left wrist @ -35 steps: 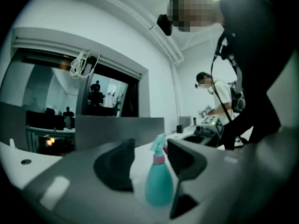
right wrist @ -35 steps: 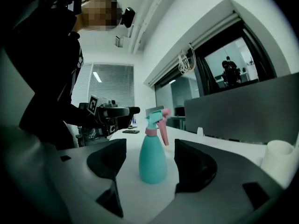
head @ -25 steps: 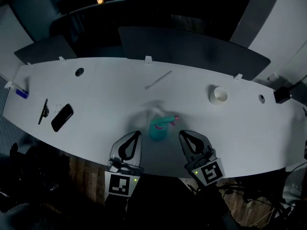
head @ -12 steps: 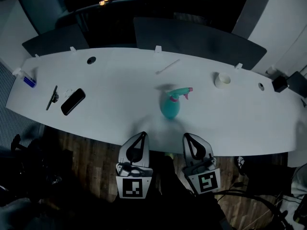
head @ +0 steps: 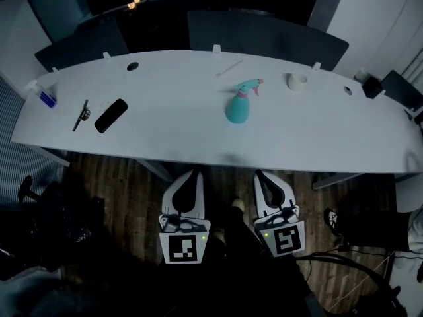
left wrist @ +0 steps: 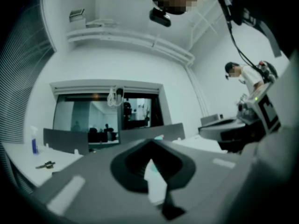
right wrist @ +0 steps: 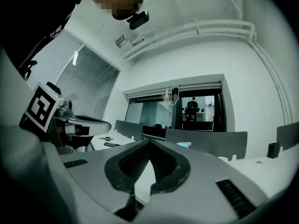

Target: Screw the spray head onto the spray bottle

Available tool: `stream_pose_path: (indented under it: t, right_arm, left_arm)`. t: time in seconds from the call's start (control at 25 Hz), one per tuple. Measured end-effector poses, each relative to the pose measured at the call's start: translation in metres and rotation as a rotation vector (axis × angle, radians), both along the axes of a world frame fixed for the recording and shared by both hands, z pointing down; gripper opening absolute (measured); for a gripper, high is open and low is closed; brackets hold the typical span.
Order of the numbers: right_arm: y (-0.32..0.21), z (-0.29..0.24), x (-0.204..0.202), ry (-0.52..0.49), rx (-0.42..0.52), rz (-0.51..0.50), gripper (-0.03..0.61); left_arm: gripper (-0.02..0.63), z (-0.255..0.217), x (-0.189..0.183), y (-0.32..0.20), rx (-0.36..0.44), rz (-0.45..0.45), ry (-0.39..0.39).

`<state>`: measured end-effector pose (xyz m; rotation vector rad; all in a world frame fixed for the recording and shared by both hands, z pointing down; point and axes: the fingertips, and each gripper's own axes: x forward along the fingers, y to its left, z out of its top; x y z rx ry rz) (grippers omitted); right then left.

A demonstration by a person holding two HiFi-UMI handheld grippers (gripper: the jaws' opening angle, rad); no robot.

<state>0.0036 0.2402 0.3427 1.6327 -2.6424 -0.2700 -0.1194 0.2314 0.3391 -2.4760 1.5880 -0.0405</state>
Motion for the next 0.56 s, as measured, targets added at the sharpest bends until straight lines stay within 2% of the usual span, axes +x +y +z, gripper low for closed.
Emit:
stream_pose_path:
  t: [0.32, 0.56]
  right_arm:
    - [0.023, -0.005, -0.011, 0.024, -0.001, -0.036, 0.005]
    - [0.025, -0.009, -0.002, 0.028, -0.008, -0.068, 0.005]
  left_arm:
    - [0.002, -0.008, -0.003, 0.021, -0.005, -0.018, 0.060]
    - [0.002, -0.011, 0.008, 0.029, 0.010, -0.039, -0.031]
